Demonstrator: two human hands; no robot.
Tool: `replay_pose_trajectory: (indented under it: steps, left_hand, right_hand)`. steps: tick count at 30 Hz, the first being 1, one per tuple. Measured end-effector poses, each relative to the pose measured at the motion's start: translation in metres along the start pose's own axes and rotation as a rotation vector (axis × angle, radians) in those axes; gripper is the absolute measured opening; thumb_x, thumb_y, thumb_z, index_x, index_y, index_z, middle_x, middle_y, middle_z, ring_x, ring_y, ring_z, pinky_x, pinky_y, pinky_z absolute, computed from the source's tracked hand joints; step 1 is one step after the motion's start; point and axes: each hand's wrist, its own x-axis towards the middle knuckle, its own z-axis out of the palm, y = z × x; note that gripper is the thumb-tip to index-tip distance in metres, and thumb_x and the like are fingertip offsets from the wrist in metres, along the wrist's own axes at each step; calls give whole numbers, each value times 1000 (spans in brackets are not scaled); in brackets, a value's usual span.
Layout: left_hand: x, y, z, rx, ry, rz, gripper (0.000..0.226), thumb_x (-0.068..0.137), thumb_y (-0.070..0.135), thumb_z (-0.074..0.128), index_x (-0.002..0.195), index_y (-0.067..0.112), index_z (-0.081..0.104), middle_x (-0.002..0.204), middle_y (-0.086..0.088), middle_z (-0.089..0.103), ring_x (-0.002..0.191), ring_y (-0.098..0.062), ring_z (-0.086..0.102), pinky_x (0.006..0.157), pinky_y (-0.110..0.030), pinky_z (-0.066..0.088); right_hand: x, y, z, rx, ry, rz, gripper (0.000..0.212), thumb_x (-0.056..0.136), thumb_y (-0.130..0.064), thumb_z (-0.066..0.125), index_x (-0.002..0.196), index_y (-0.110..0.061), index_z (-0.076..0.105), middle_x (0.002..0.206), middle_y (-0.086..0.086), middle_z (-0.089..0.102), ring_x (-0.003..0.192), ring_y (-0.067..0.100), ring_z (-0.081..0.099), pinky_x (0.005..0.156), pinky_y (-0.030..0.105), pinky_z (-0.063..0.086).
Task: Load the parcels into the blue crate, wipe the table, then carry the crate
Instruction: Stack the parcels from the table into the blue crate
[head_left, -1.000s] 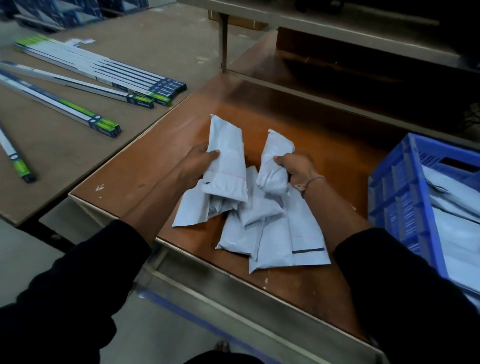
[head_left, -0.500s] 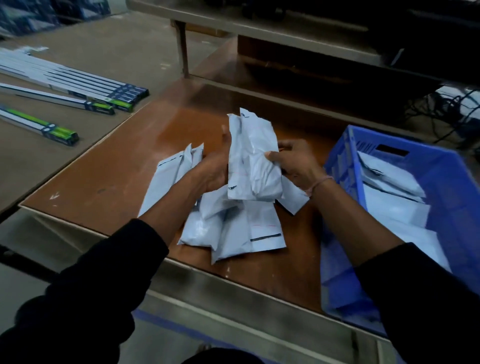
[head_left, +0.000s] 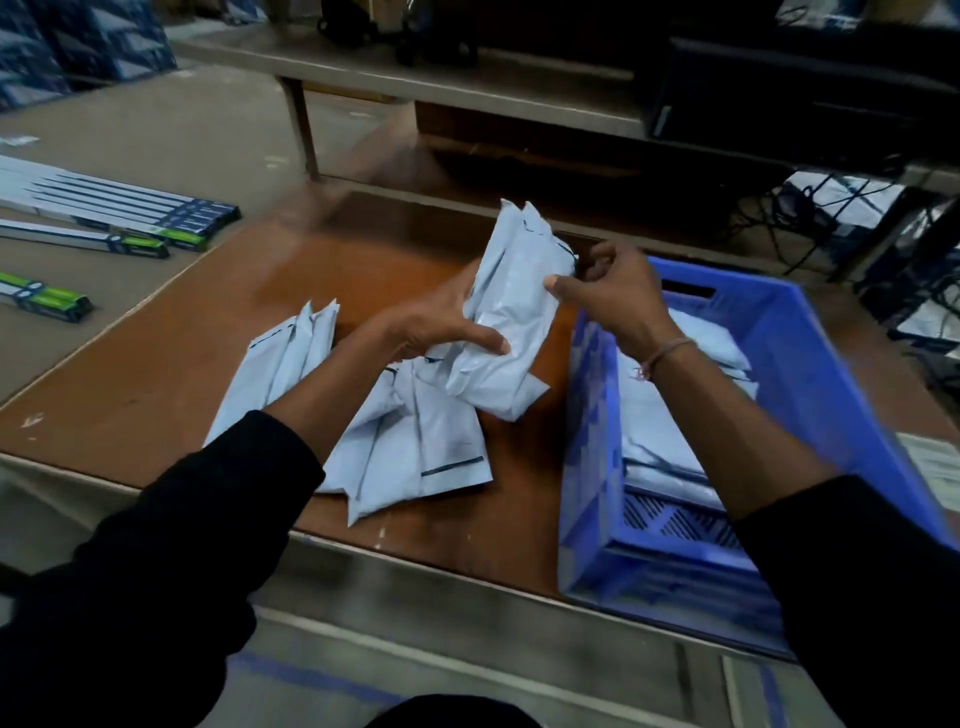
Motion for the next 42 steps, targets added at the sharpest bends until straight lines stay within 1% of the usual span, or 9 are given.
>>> replay_pose_trajectory:
  steps: [3,5,9,13,20,25,30,38,42]
  left_hand:
    - [6,23,9,166,-121,64,105,75,20,91,156,35,25,151,17,45,137,-5,46,113,-32,44]
    - [12,38,17,273,-218,104,103,77,13,88,157,29,26,153,15,44,136,2,46,111,-21,42]
    - [29,69,41,369,-345,152,101,78,3,85,157,25,26,154,14,43,132,11,46,105,-10,41]
    - [63,89,65,395,-329,133,92,75,24,90,149,33,38,143,12,55,131,-7,54,107,-26,48]
    - [114,104,124,507,-33,-17,70,68,66,83,122,27,62,118,3,58,101,-18,61,74,-32,56]
    - [139,91,166,800,-40,-89,57,79,63,77,106,17,58,106,-5,52,87,-25,53,75,-34,46]
    - [154,75,209,1018,-69,-132,63,95,41,68,139,3,45,146,-17,49,132,-36,50,101,-42,44]
    - [149,58,218,1122,12,76,39,96,32,66,130,15,57,134,-16,53,124,-38,54,99,-50,50]
    - [147,58,216,1114,-106,99,36,90,34,74,122,20,62,127,-7,59,117,-28,58,94,-46,52]
  right_hand:
    - [12,14,-39,-118,-132,-166,116,60,-49,91,152,-22,25,152,3,36,134,18,40,107,35,39]
    - [17,26,-63,-27,-319,-145,130,56,-49,94,156,-31,14,155,-3,40,140,14,40,114,40,39]
    - [13,47,-111,155,-417,-89,112,57,-23,96,149,-19,33,126,0,68,115,15,66,97,45,55]
    - [9,75,-158,239,-300,-55,99,47,-36,99,130,-6,53,122,12,69,114,26,66,97,52,54]
    - [6,163,-217,-15,-17,143,96,48,-55,93,122,-7,58,109,18,70,93,30,70,70,46,62]
    - [-12,180,-199,-493,-66,207,76,82,-29,78,139,3,39,134,22,53,119,35,54,95,40,46]
    - [-18,196,-167,-648,-158,340,94,93,-25,64,153,9,0,153,29,33,140,40,37,108,37,35]
    - [-18,208,-164,-839,-54,-19,47,88,-32,65,129,-12,57,130,24,47,115,45,48,98,48,43]
    - [-21,205,-164,-791,-259,-106,31,87,-31,67,117,-26,68,120,16,54,112,41,53,97,47,47]
